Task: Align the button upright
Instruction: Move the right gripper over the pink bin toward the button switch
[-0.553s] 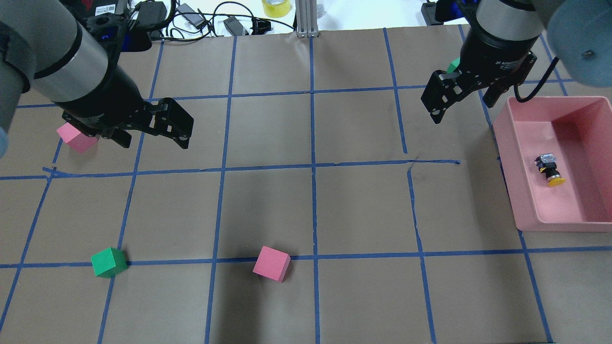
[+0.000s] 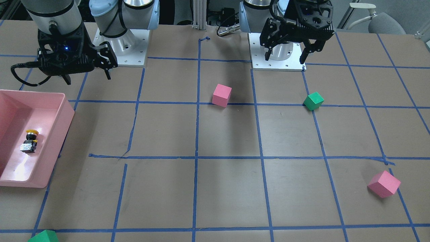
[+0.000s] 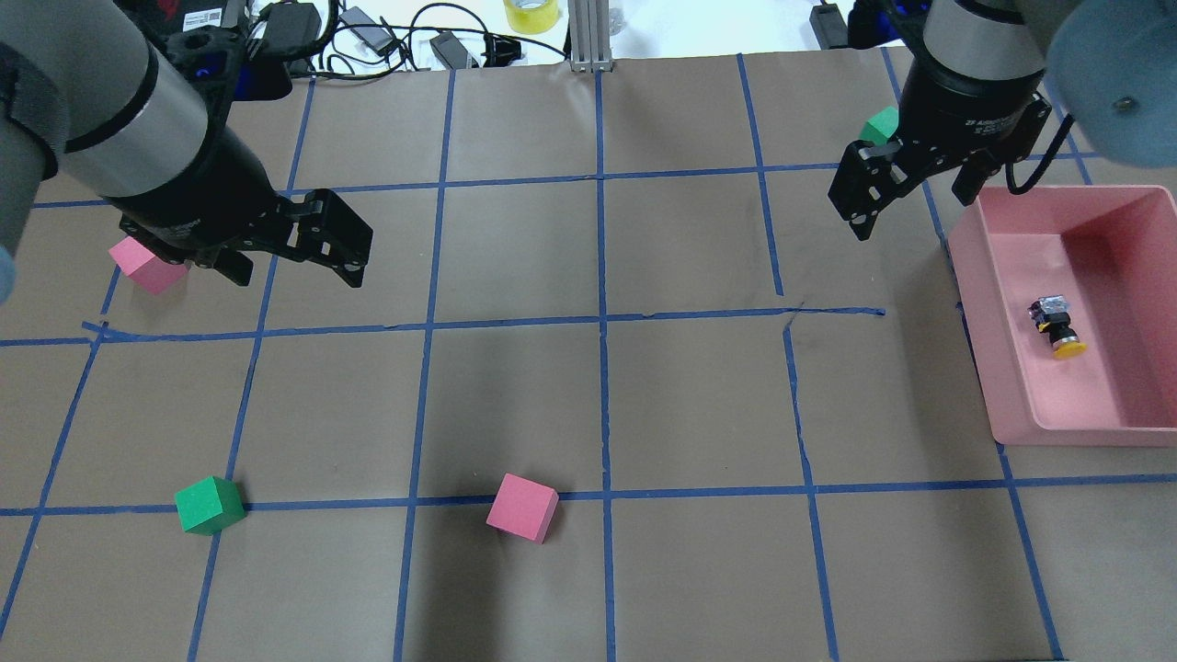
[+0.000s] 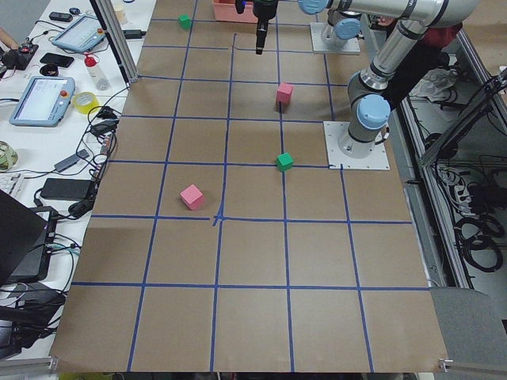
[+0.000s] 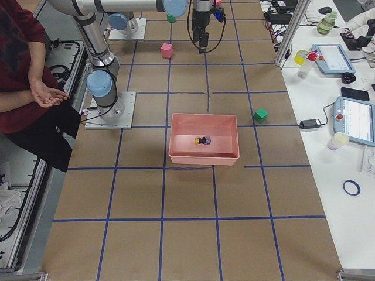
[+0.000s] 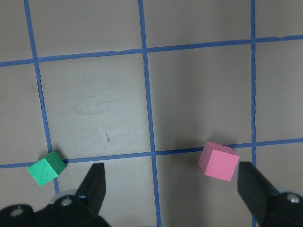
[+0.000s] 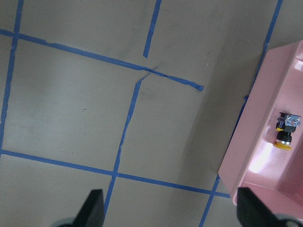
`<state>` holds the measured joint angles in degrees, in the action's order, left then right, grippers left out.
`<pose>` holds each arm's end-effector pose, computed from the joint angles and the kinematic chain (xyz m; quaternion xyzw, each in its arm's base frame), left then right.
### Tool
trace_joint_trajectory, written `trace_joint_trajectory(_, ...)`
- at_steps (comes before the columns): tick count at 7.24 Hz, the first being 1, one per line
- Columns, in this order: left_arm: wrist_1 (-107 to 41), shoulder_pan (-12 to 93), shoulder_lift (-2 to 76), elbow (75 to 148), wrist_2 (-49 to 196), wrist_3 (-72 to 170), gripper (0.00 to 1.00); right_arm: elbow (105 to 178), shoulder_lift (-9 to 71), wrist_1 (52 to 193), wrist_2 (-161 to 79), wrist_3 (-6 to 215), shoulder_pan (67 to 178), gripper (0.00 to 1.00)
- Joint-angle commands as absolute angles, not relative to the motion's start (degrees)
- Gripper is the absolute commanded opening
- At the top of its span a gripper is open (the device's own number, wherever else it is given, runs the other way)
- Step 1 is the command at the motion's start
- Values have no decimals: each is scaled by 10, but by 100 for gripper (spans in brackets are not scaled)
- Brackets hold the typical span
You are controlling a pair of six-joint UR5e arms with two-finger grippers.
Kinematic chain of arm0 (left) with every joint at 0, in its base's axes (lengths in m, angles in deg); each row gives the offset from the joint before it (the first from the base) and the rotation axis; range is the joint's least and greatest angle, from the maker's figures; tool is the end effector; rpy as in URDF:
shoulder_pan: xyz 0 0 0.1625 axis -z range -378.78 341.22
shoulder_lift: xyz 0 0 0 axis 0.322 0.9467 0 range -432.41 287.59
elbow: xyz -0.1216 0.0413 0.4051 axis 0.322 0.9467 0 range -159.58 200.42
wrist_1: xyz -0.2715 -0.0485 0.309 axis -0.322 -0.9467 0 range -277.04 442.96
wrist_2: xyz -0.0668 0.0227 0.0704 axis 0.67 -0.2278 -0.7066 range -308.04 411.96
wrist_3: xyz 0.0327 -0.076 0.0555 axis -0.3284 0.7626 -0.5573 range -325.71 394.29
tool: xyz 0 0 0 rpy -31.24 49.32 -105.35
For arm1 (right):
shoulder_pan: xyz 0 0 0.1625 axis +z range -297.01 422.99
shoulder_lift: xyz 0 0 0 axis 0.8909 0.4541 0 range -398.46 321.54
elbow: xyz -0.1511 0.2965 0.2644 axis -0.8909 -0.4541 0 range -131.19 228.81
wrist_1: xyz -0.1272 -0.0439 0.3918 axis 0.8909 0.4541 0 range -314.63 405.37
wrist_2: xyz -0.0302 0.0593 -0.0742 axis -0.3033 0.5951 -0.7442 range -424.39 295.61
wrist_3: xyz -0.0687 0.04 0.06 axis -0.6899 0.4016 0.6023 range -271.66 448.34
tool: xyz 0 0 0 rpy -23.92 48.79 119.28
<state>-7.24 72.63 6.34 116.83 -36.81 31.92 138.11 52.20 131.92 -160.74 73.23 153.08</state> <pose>-0.1458 -0.4117 0.5211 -0.0335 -0.9986 0.0405 0.0104 0.1230 -0.4830 0.4943 0.1330 -0.9894 -0.0253 0.0526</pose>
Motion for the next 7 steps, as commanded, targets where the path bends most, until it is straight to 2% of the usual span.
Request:
trace_joint_trajectory(1,-73,726,63,1168,-368,319,100,1381,525,1319,-1608,732,1531,100)
trace_joint_trajectory(7,-73,726,63,1168,-368,319,100,1381,525,1298,-1610,733,1531,100)
